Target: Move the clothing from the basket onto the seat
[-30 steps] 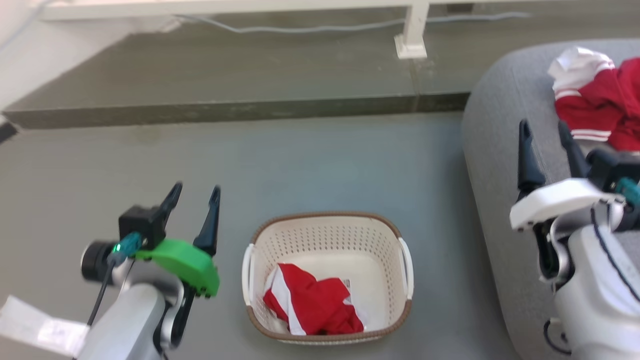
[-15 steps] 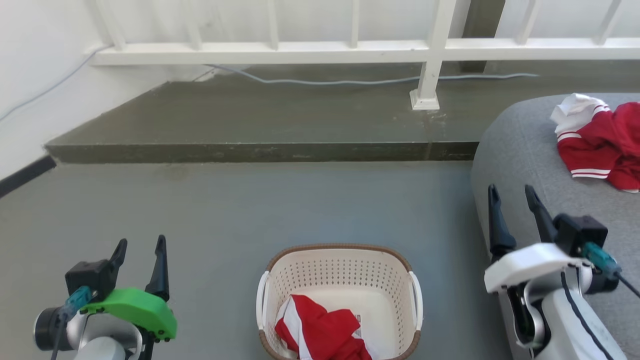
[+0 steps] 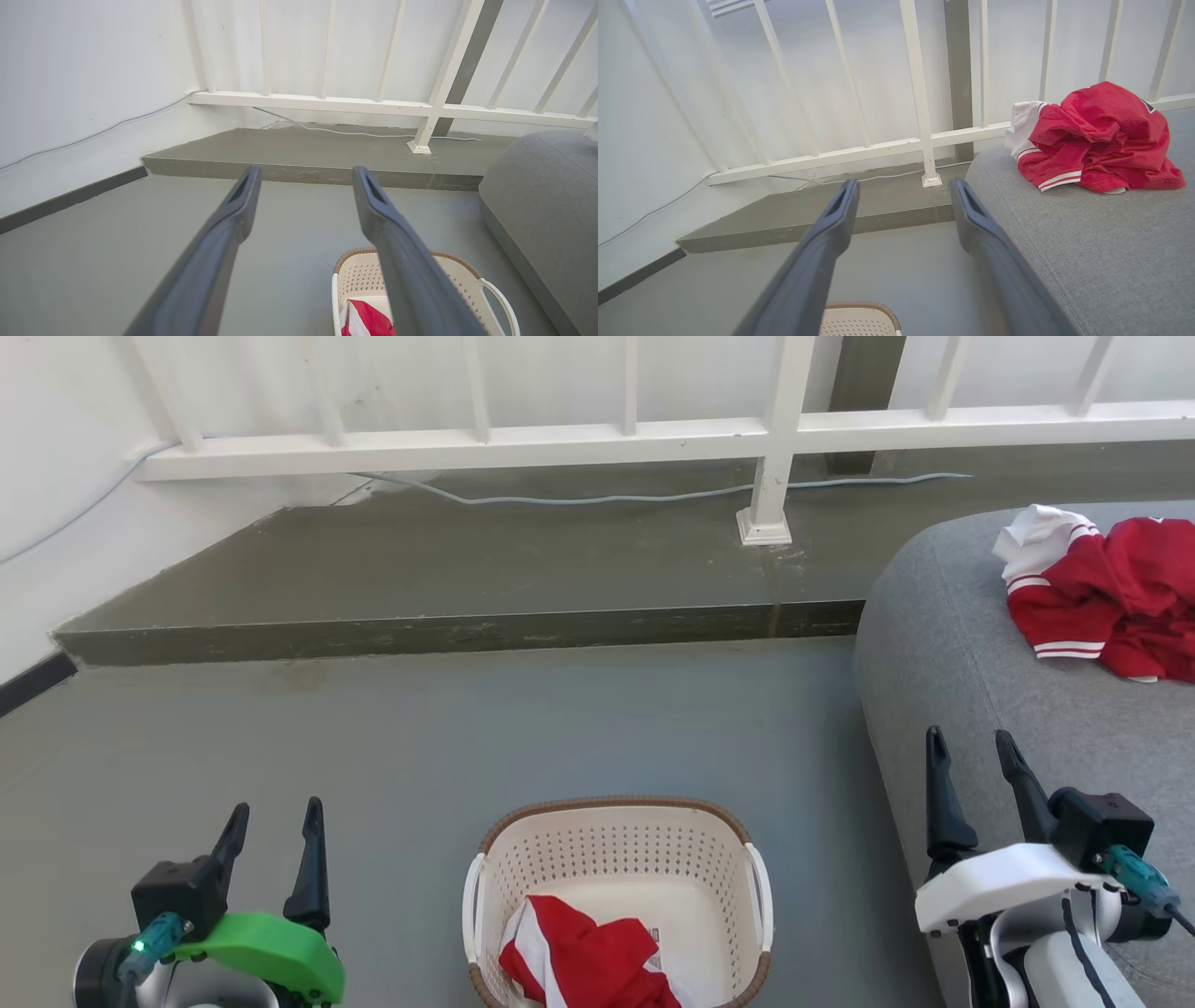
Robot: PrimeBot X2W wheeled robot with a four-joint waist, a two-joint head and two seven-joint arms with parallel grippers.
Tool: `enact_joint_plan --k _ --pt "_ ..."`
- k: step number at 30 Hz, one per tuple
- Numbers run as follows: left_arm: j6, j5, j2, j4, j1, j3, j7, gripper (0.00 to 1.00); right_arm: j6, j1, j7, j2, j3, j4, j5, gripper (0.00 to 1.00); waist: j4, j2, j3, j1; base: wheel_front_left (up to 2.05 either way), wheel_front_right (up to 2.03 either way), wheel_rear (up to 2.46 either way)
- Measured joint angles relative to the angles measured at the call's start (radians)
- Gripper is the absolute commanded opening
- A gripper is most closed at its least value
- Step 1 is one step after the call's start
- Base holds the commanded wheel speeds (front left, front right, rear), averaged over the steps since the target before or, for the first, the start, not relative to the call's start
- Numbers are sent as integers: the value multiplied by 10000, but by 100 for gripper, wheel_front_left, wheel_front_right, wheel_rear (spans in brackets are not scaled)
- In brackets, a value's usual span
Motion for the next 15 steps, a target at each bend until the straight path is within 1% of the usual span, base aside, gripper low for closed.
enact_joint_plan --k 3,15 --pt "0 128 -25 -192 159 44 0 100 -69 206 10 33 -15 -182 0 100 -42 0 -7 0 0 0 0" --pt "0 351 -109 -727 669 247 0 100 -92 659 284 111 -63 -911 0 100 -141 1 6 0 0 0 0"
